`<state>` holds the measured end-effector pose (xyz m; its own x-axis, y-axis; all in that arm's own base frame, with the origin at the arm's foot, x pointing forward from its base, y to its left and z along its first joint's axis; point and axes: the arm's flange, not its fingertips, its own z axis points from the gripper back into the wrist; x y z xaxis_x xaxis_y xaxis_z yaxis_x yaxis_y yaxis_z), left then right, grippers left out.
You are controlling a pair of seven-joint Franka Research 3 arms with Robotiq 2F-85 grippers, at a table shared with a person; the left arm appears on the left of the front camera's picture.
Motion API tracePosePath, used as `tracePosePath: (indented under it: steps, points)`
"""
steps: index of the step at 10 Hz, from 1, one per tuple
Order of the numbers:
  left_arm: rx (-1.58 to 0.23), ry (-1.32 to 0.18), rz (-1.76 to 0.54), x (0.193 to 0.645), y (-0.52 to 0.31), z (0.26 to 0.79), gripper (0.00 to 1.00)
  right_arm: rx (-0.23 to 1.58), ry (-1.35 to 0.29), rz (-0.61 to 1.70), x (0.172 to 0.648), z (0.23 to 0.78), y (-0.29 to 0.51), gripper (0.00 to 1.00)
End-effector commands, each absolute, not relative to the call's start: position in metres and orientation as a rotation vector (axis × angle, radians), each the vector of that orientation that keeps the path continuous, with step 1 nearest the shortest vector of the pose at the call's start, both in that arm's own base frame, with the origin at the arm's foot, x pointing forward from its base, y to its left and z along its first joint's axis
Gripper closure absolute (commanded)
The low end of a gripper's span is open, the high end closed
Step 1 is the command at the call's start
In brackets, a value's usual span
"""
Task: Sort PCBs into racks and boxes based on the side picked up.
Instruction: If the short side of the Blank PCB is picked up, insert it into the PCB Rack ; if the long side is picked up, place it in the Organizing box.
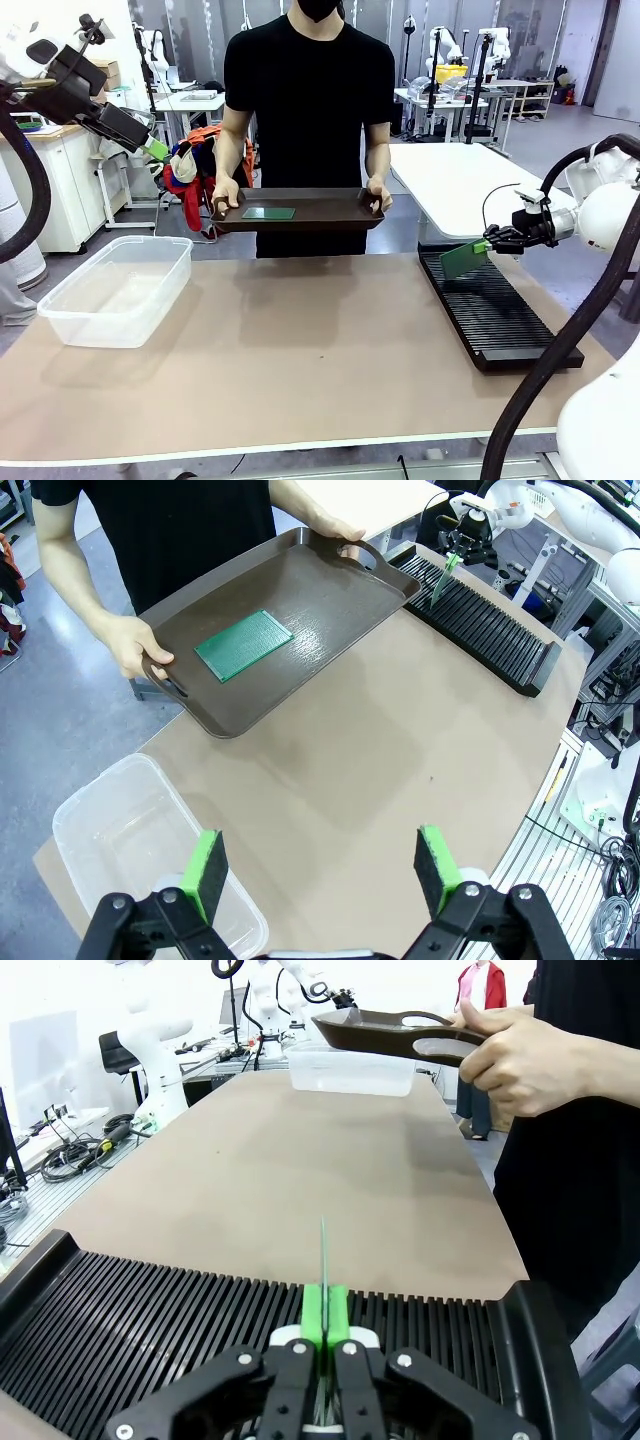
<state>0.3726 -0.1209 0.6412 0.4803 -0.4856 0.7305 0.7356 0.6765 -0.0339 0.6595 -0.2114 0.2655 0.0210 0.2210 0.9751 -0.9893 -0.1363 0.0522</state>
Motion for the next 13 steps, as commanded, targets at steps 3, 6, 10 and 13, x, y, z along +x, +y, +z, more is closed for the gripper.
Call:
tracePosePath:
  steps: [3,6,10,13]
  points:
    - [-0.379,-0.751,-0.768,0.372,-0.119,0.639,0.00,1.140,-0.891,1.422,0.655,0.260,-0.217,0.78]
    - [-0.379,-0.751,-0.768,0.372,-0.119,0.639,0.00,1.147,-0.886,1.437,0.656,0.259,-0.216,0.52]
    - [-0.379,-0.751,-0.768,0.372,-0.119,0.639,0.00,1.137,-0.892,1.470,0.654,0.264,-0.217,0.13]
    - [-0.379,-0.751,-0.768,0.372,-0.119,0.639,0.00,1.112,-0.930,1.475,0.649,0.291,-0.215,0.00]
